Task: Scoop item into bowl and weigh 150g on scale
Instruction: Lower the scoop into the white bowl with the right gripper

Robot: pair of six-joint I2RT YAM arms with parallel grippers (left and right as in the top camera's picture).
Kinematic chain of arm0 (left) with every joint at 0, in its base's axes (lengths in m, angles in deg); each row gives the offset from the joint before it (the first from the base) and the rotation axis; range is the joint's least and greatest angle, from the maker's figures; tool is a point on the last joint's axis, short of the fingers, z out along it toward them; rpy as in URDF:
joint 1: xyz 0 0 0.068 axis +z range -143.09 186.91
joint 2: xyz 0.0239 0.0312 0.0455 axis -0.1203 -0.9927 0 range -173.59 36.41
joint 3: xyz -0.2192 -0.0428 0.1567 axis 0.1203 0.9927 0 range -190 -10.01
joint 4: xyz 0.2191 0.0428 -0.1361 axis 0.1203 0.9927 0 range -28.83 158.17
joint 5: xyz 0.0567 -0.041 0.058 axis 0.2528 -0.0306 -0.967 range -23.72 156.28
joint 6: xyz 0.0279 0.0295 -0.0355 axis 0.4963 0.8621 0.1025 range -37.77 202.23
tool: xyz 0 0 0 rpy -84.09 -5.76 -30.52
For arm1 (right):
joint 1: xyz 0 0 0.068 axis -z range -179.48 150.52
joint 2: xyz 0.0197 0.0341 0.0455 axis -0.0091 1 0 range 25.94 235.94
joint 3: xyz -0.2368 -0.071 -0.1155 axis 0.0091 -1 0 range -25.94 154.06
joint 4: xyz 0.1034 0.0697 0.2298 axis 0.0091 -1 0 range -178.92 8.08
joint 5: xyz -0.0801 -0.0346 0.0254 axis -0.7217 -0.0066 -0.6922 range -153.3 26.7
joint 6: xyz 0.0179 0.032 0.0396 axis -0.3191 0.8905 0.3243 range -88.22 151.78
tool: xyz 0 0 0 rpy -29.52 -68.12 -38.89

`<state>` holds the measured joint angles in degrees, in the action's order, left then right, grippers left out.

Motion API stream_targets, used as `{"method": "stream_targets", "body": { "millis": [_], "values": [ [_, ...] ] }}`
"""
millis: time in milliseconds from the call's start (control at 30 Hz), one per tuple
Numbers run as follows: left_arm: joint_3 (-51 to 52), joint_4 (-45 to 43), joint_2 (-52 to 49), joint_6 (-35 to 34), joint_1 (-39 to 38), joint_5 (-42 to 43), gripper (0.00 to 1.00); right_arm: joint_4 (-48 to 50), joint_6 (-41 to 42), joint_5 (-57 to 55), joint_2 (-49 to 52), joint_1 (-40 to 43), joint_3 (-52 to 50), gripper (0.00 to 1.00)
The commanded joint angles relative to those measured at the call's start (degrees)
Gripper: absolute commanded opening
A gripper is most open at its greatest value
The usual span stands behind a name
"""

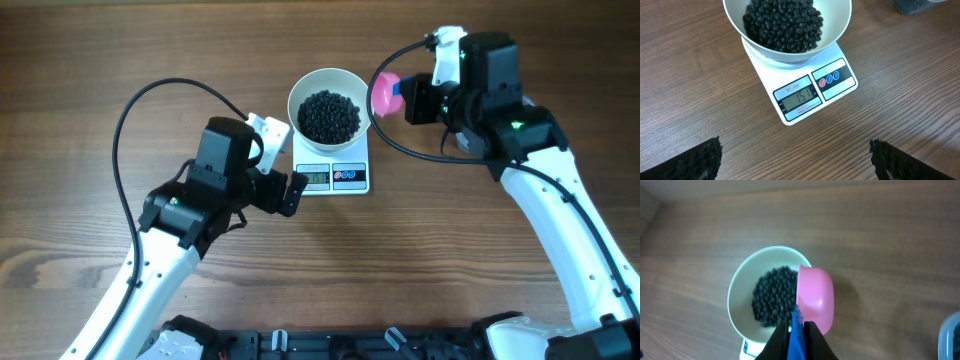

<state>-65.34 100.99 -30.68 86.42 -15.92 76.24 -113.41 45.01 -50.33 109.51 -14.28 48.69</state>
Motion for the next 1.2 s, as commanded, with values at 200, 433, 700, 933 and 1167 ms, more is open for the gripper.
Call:
{"method": "stream_targets", "body": {
  "millis": [200, 433, 700, 933, 1167],
  "values": [
    [0.3, -0.2, -0.1, 0.1, -0.3, 0.9, 1.00, 6.0, -11.2, 7.6, -0.6, -0.4, 1.2, 0.05],
    [0.3, -0.2, -0.1, 0.1, -0.3, 0.9, 1.00, 6.8, -17.9, 8.7, 3.6, -3.0, 1.2, 0.04],
    [0.3, -0.2, -0.1, 0.1, -0.3, 0.9, 1.00, 12.6, -19.3, 12.2, 6.4, -5.7, 1.2, 0.04],
    [0.3, -0.2, -0.1, 0.1, -0.3, 0.9, 1.00, 11.8, -19.3, 12.8, 9.4, -6.5, 1.2, 0.04],
    [0.3, -0.2, -0.1, 0.1, -0.3, 0.9, 1.00, 12.1, -19.3, 10.2, 9.9, -7.1, 1.1, 0.04]
  ]
}}
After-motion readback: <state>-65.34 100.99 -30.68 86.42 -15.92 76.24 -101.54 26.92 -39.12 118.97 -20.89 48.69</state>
